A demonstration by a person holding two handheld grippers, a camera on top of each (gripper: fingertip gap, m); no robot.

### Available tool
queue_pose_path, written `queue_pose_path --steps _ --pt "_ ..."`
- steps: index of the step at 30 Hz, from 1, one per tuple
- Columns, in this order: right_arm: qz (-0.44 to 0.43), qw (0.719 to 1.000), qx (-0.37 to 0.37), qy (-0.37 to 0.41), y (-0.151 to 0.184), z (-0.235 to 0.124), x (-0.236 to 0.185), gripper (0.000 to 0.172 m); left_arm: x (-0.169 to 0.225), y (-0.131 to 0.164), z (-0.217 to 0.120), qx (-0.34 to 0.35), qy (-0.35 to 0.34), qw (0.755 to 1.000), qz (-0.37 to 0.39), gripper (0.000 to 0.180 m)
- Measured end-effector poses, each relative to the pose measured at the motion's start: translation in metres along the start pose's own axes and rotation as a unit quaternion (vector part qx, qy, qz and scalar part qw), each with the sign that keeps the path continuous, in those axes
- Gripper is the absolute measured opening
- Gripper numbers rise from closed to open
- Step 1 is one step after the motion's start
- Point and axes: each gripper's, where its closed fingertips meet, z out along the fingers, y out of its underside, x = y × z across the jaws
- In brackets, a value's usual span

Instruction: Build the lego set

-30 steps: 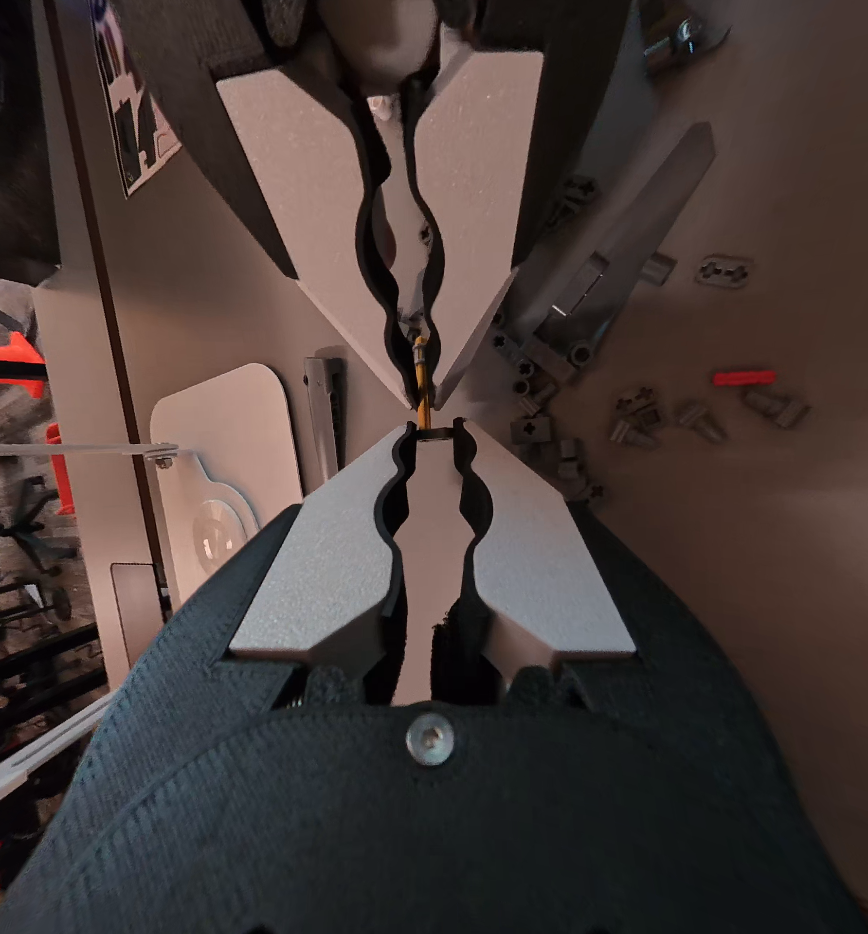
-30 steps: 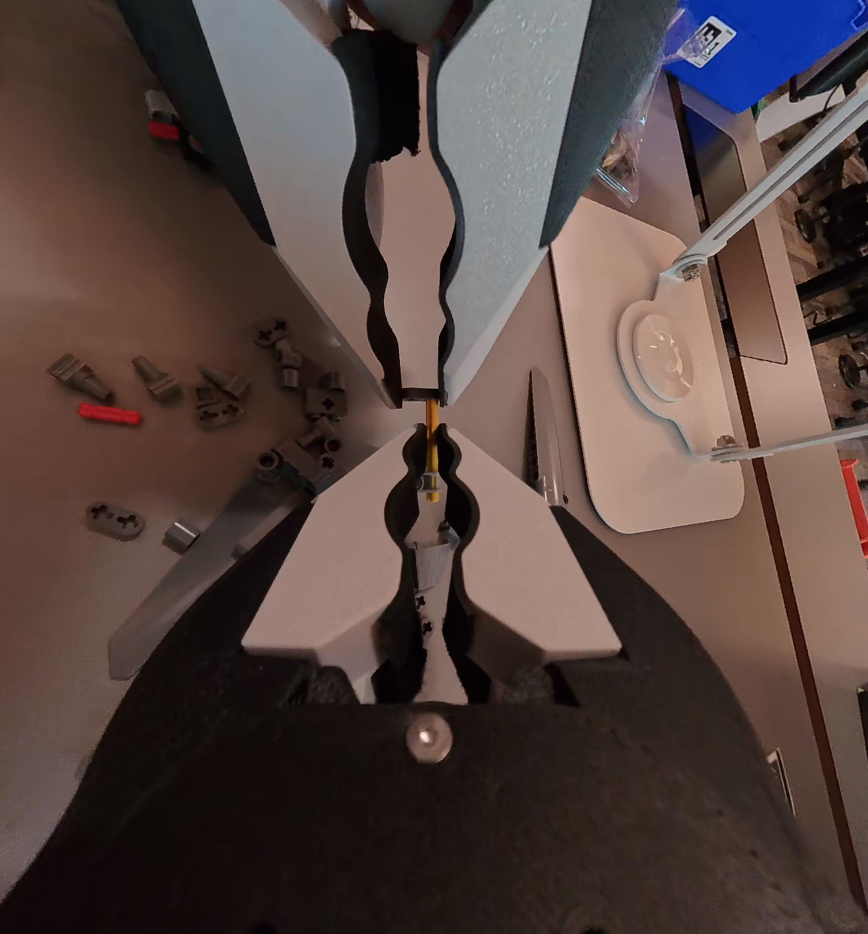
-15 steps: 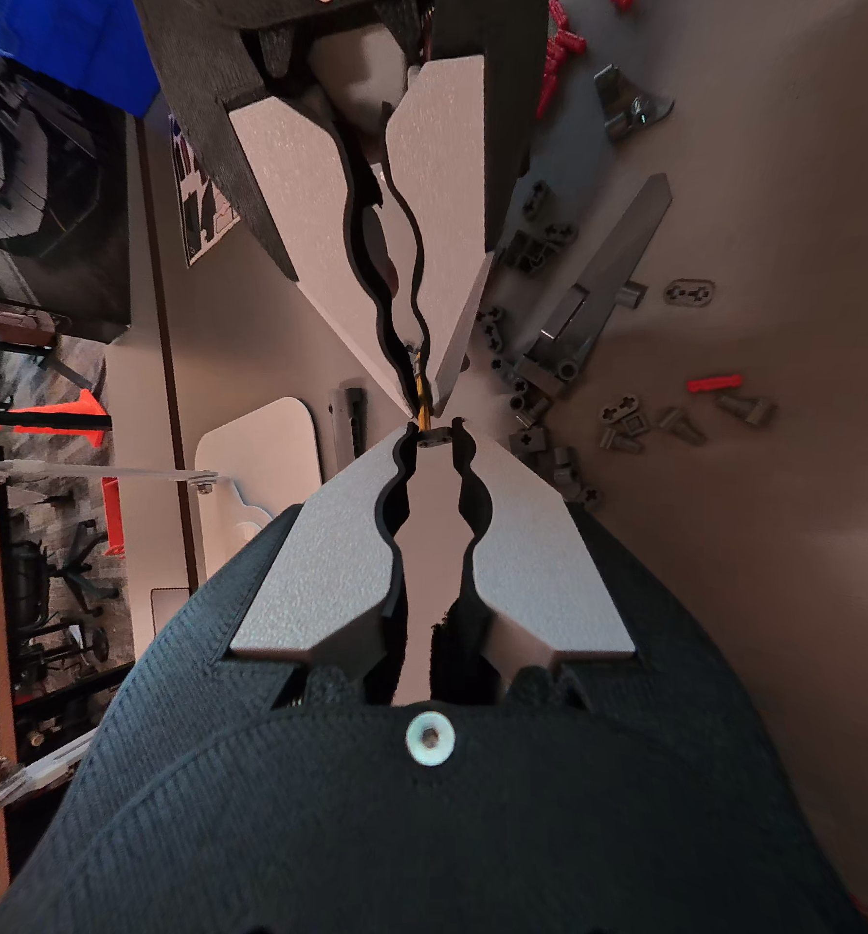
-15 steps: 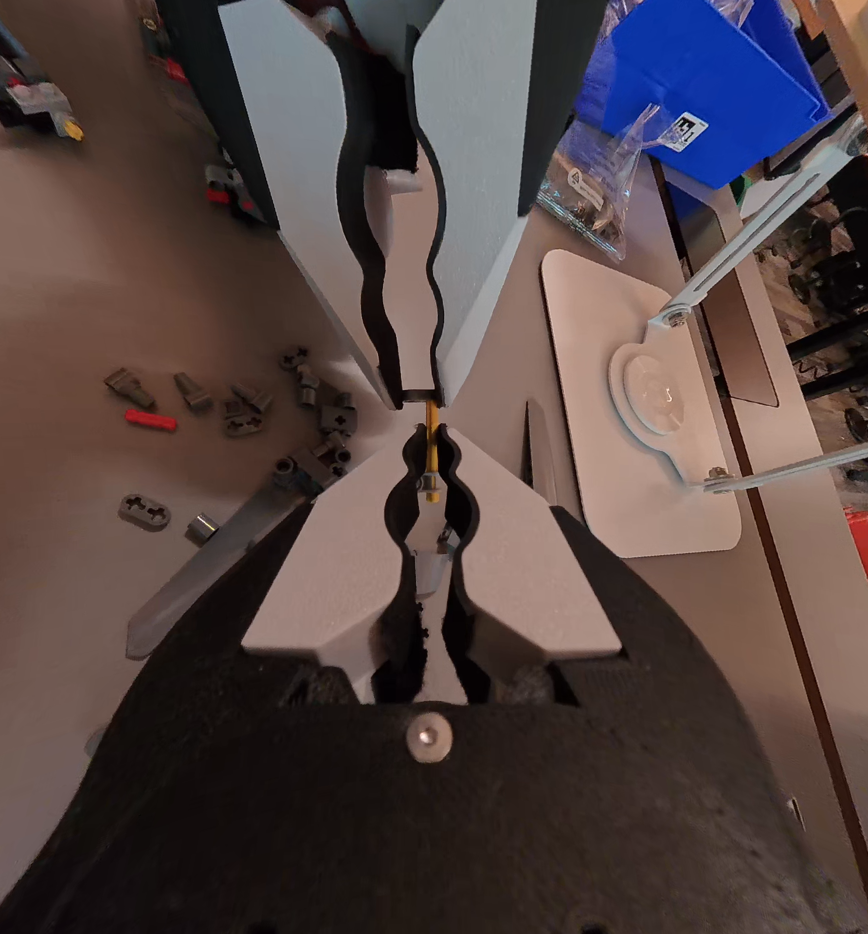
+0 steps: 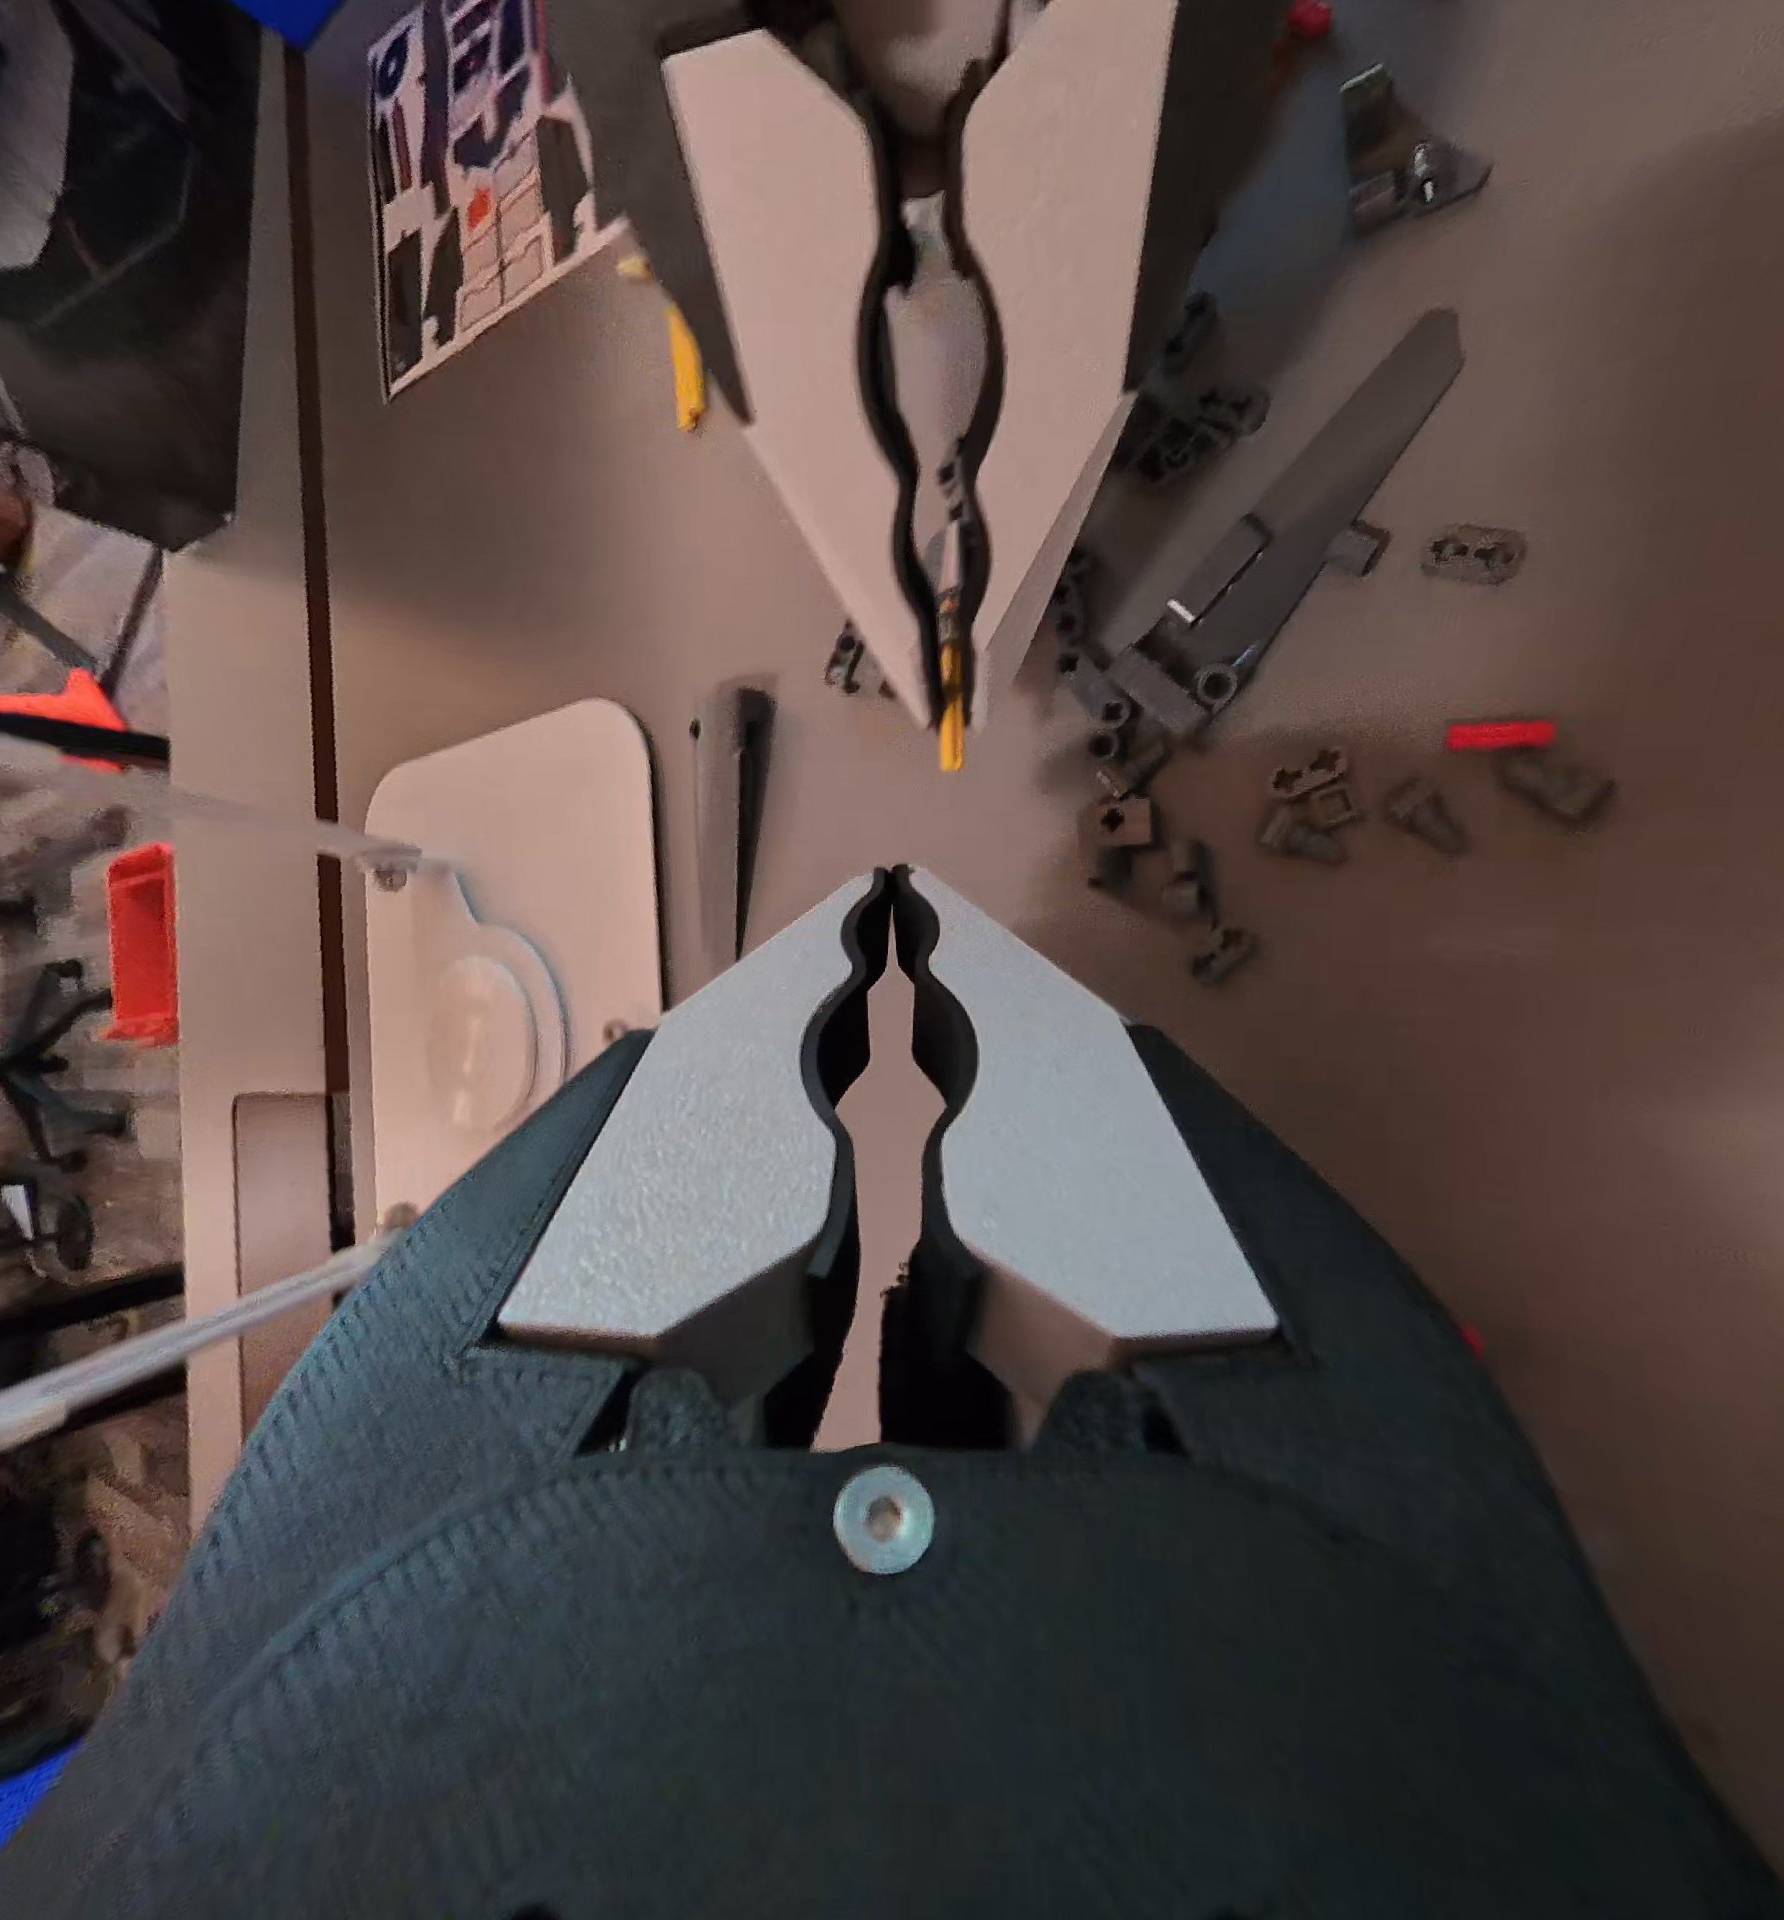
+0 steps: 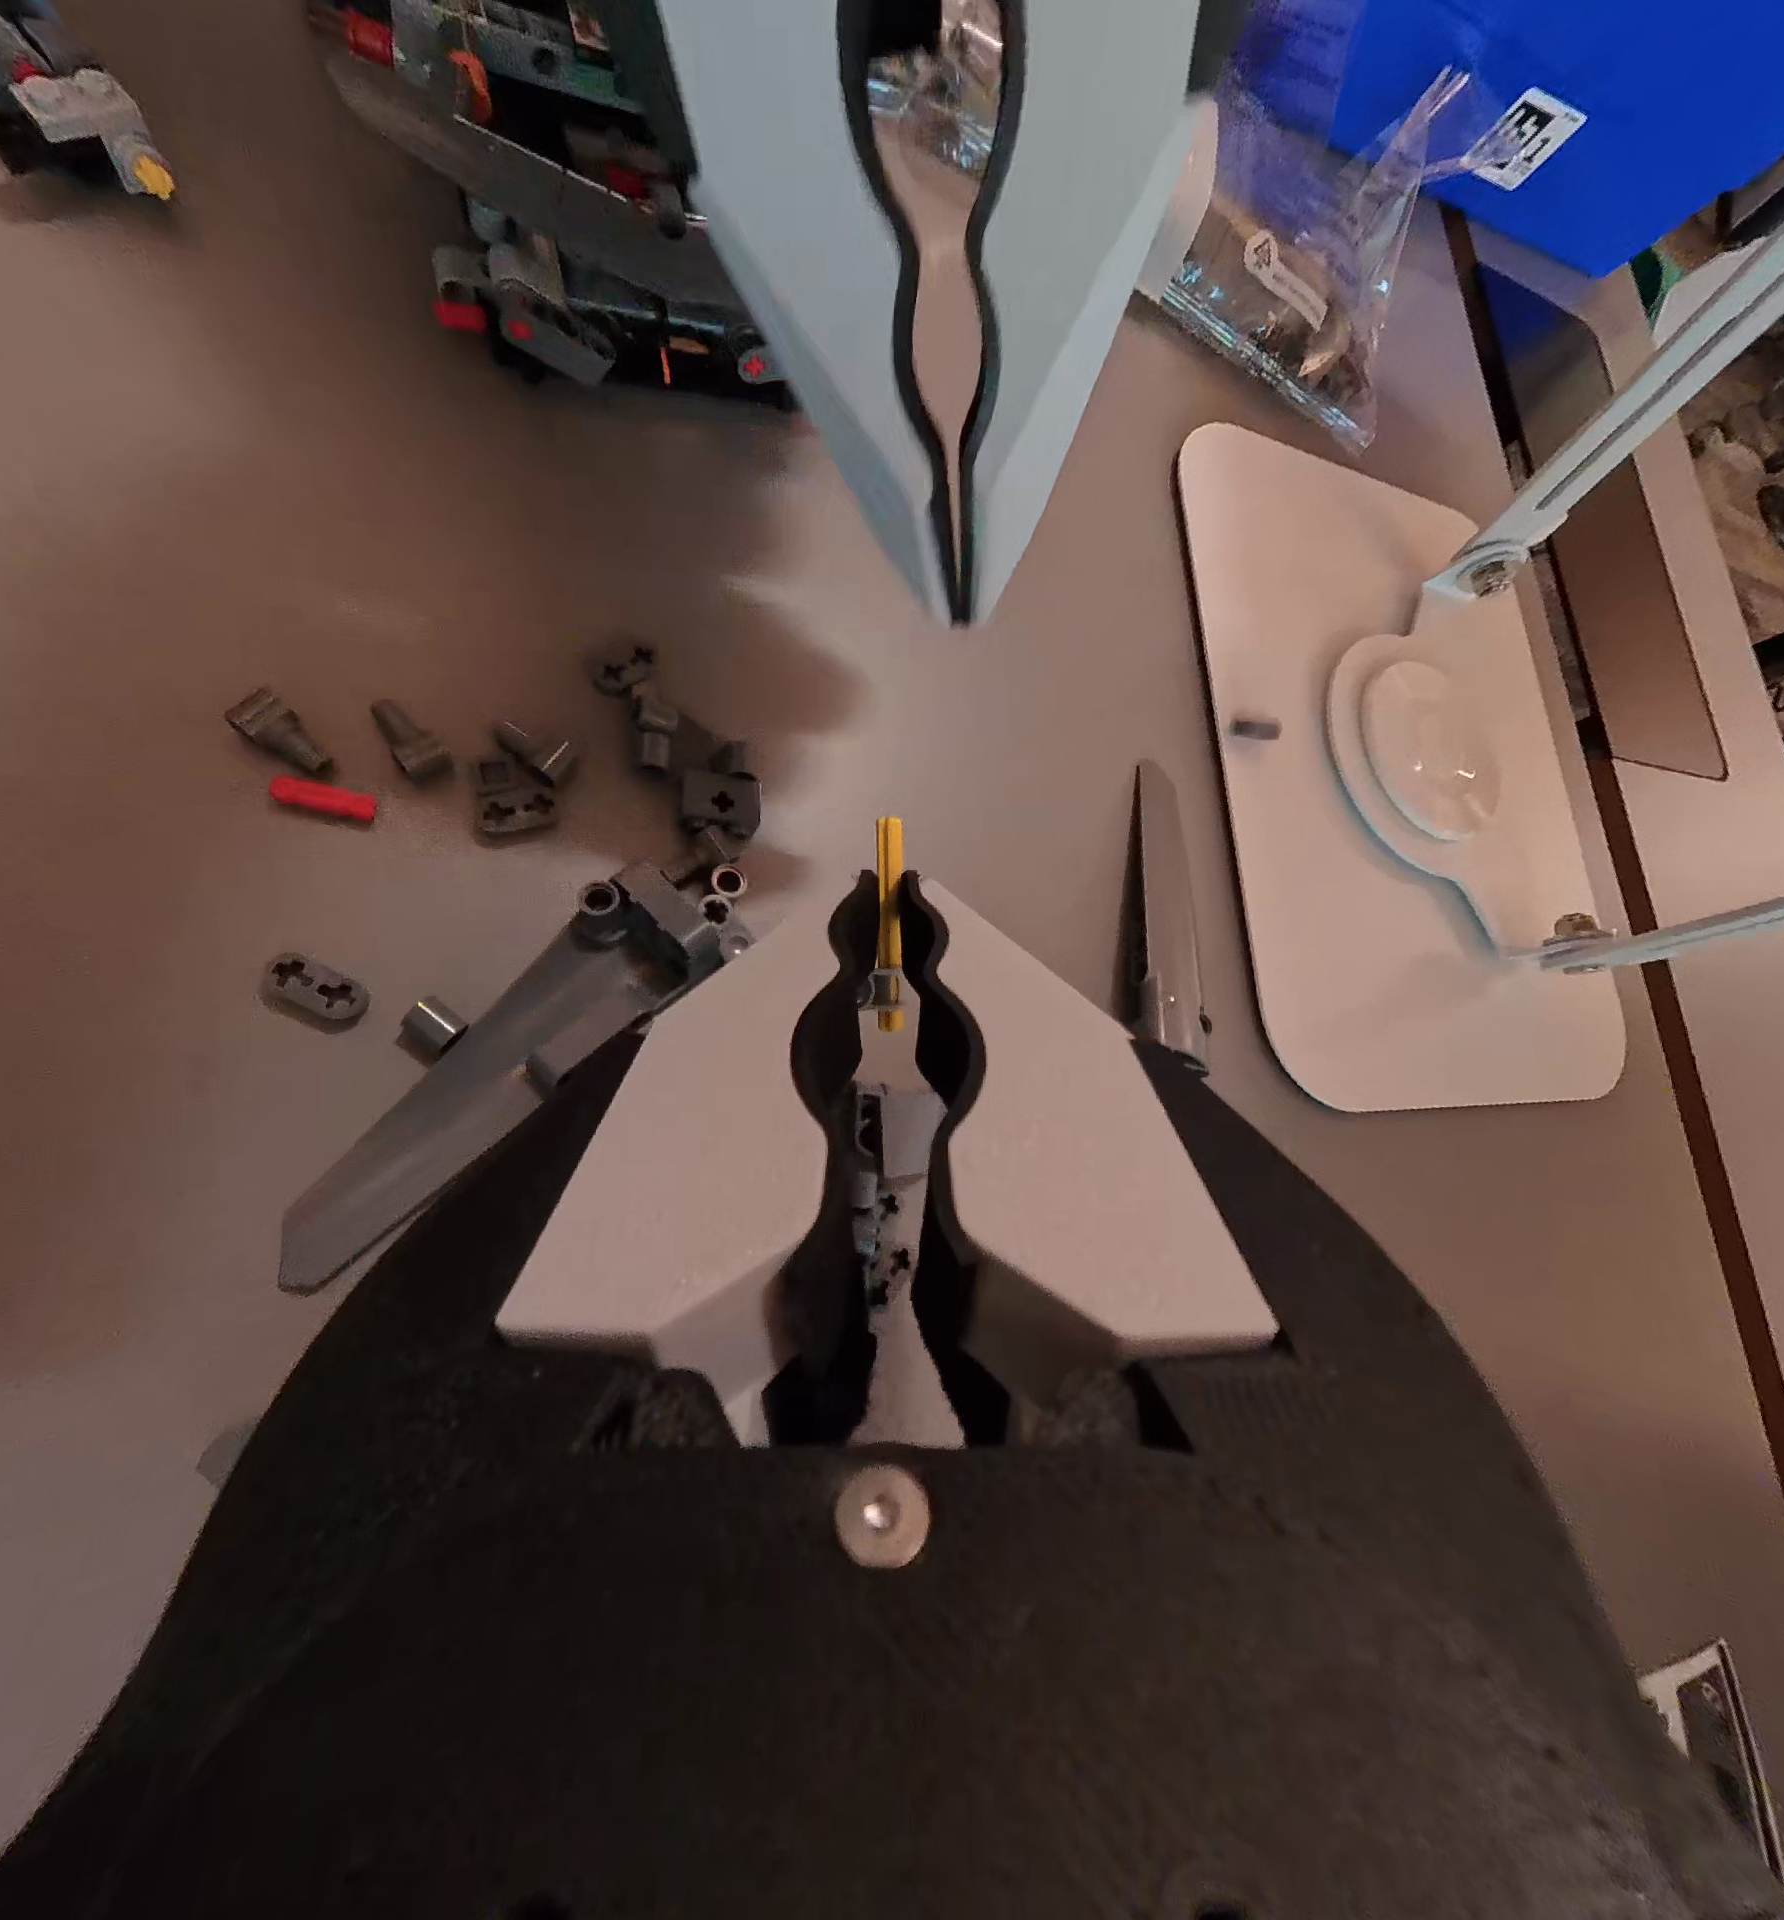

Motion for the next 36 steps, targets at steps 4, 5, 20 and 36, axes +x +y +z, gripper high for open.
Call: queue_pose_path --steps 4,5,20,36 --pt "0.015 1.0 -0.002 0.0 0.005 -0.005 0.005 0.001 -0.015 0.017 -0.014 -0.014 -0.02 0.999 -0.043 0.002" --pt "0.017 1.0 -0.003 0.0 0.006 -0.006 0.006 0.001 -0.019 0.023 -0.015 -0.022 -0.025 0.998 -0.055 0.004" --pt "0.026 1.0 -0.014 -0.004 0.015 -0.005 0.007 0.001 -0.1 0.058 0.058 -0.09 -0.067 0.972 -0.207 0.016" --pt "0.02 1.0 -0.01 -0.001 0.011 -0.006 0.007 0.001 -0.107 0.064 0.092 -0.122 -0.064 0.91 -0.39 0.024"
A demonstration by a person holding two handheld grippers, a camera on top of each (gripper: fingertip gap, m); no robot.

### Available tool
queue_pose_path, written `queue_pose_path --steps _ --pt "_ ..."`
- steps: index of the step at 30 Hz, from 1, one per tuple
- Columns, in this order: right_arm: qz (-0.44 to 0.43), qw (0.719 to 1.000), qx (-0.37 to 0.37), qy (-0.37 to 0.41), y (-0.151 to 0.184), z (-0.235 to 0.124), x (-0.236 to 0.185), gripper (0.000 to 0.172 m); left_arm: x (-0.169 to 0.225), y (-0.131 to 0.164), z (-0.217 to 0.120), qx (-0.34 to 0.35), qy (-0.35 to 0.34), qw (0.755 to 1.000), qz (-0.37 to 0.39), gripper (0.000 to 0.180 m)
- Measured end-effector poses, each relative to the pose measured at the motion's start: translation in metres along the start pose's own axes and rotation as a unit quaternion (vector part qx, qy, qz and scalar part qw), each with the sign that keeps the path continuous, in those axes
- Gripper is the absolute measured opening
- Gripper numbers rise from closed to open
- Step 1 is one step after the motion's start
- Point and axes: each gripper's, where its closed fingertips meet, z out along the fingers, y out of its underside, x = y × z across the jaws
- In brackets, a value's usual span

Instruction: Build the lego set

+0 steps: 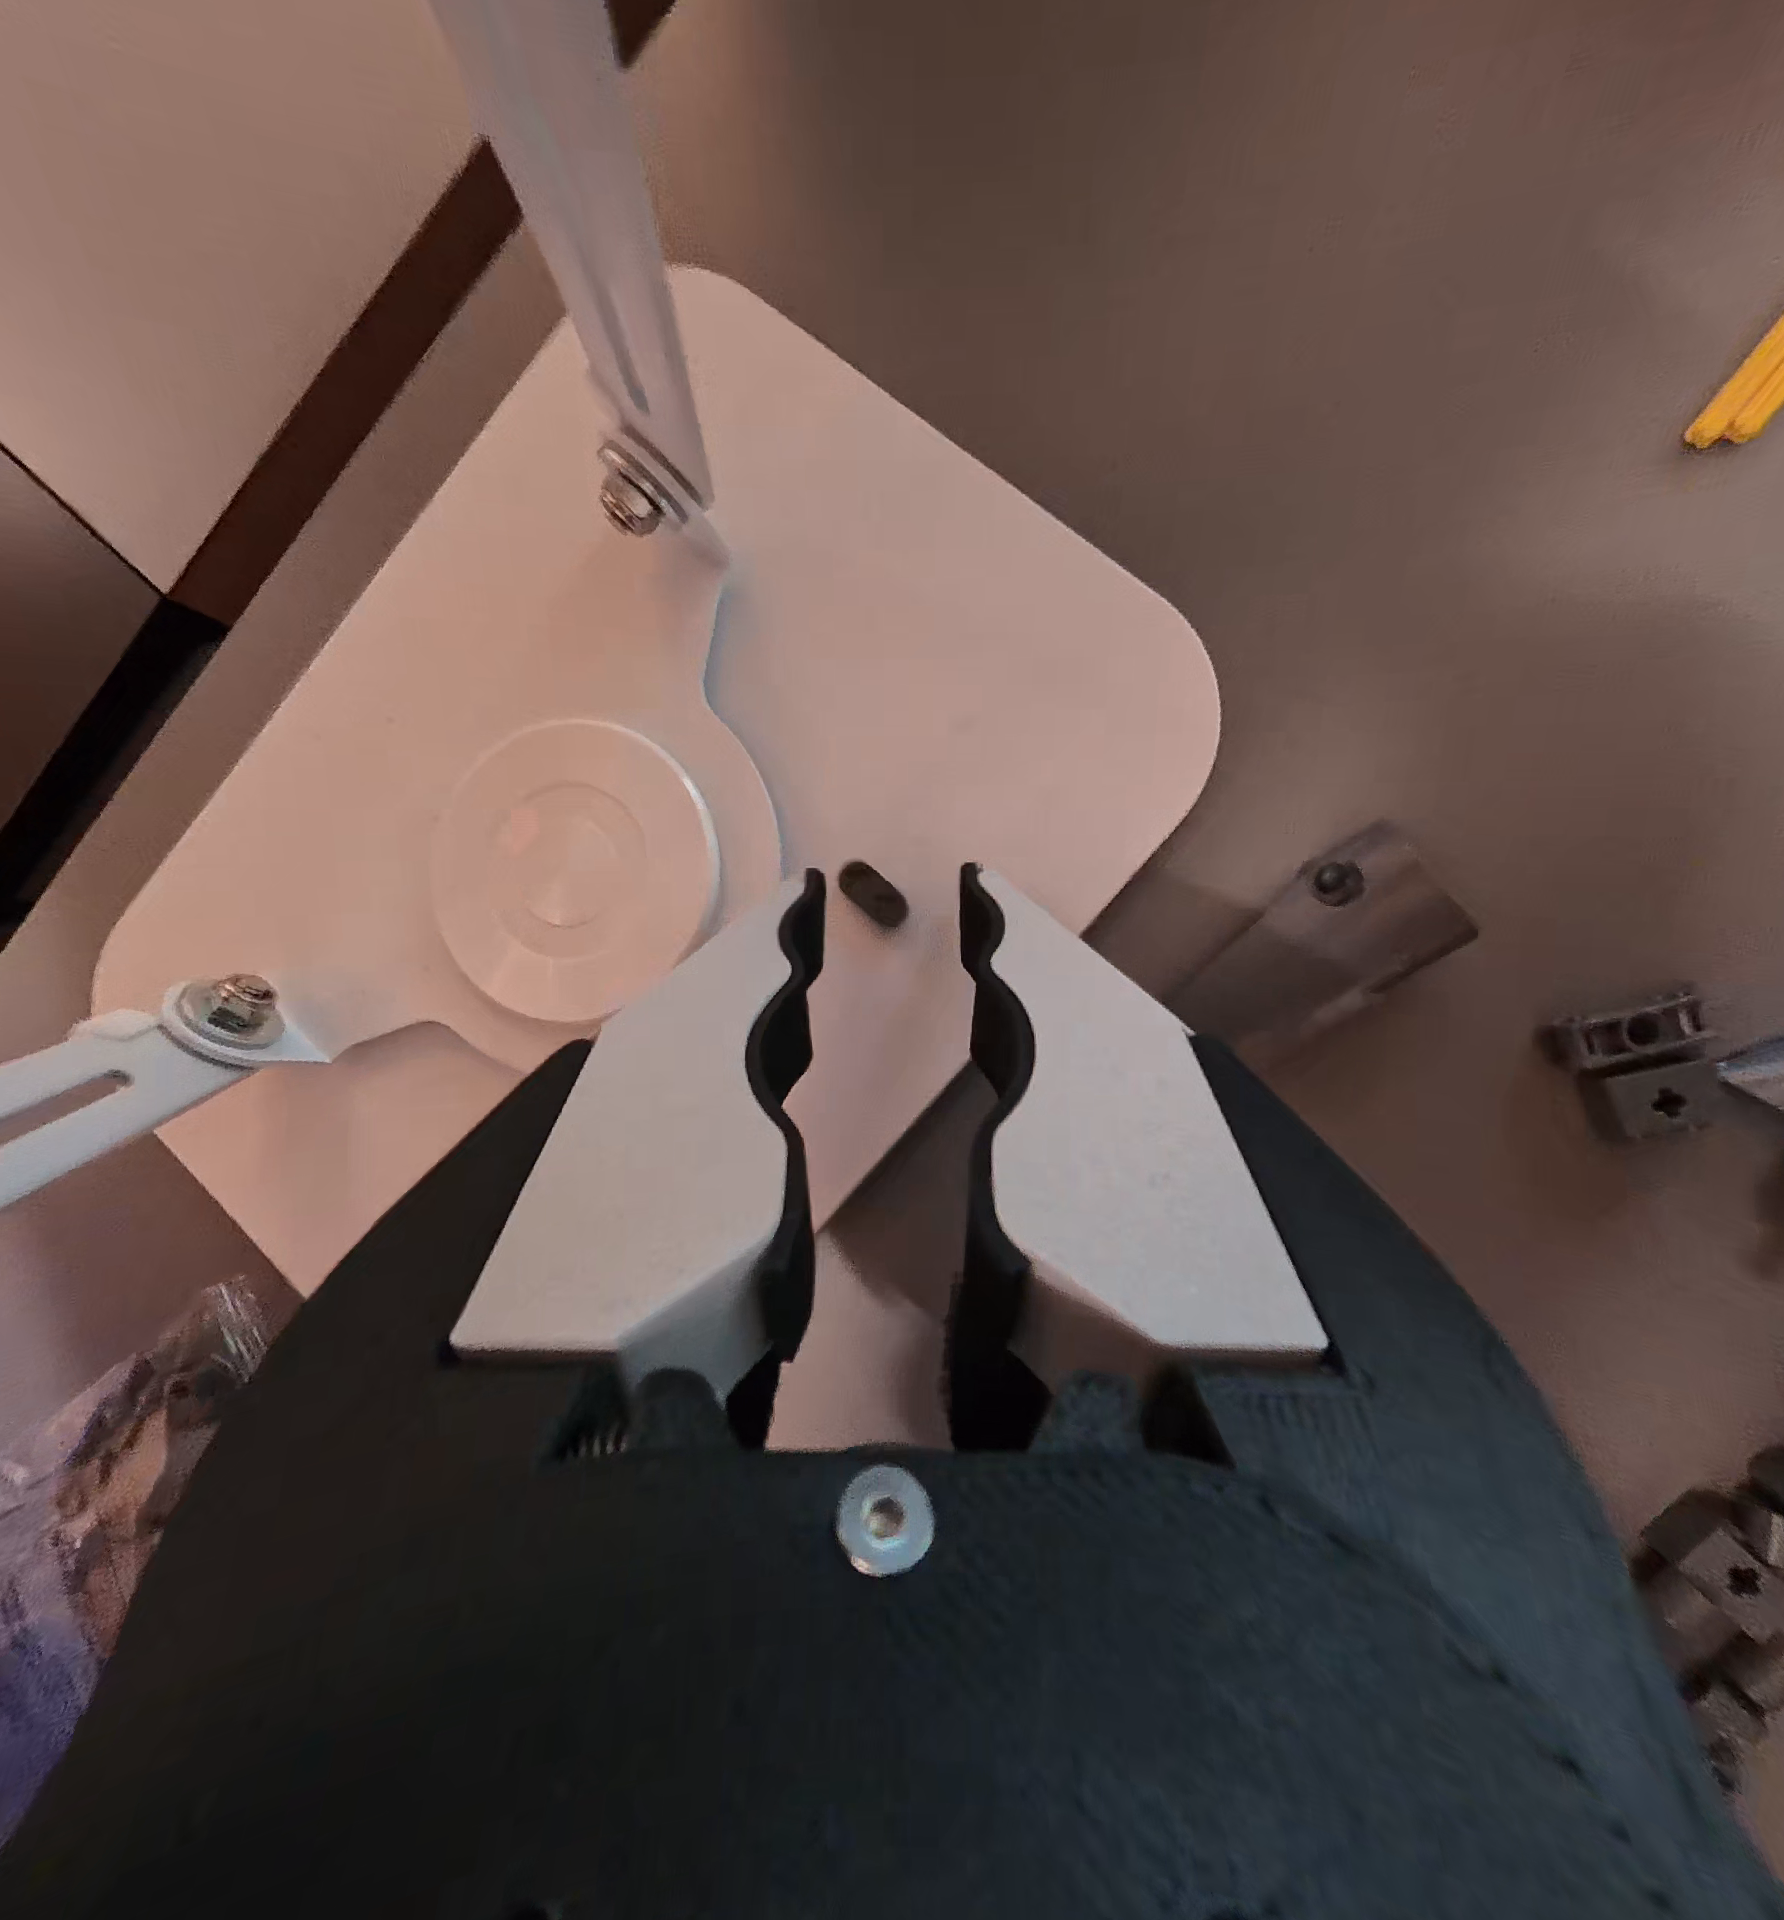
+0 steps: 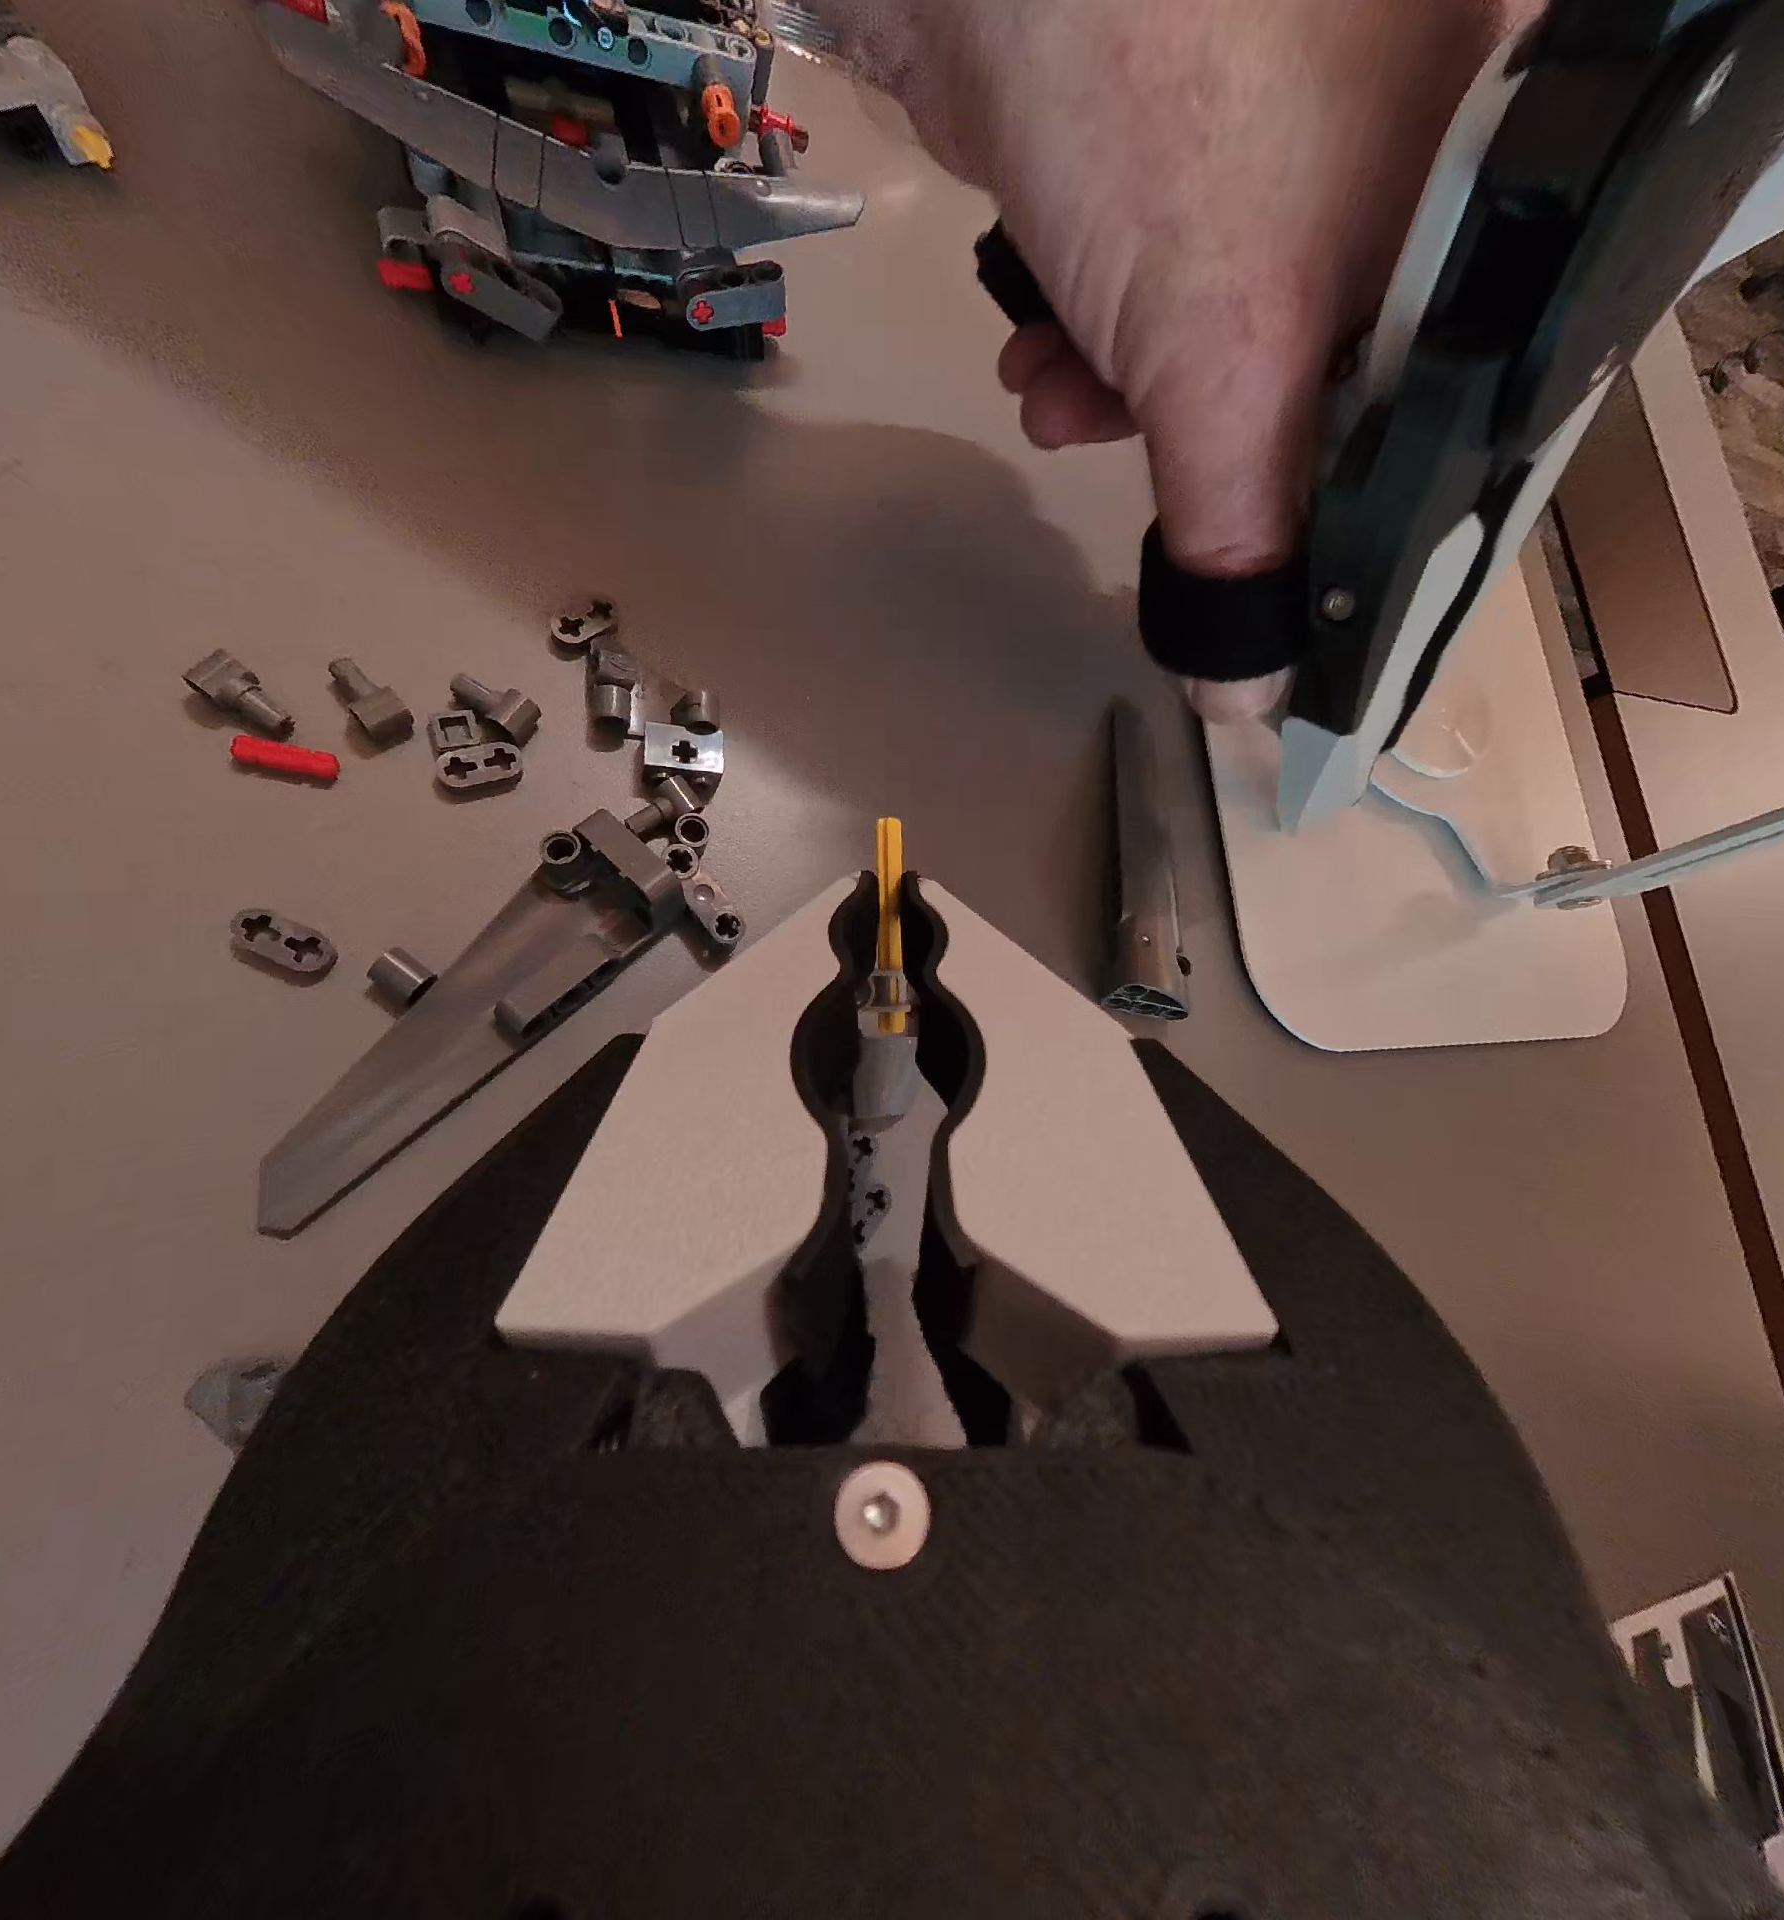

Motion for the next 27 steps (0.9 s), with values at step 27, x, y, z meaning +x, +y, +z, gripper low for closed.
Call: queue_pose_path --steps 27 --pt "-0.004 1.0 0.01 0.003 -0.006 -0.008 0.002 0.001 -0.001 0.009 -0.012 -0.005 -0.032 0.997 0.072 0.022"
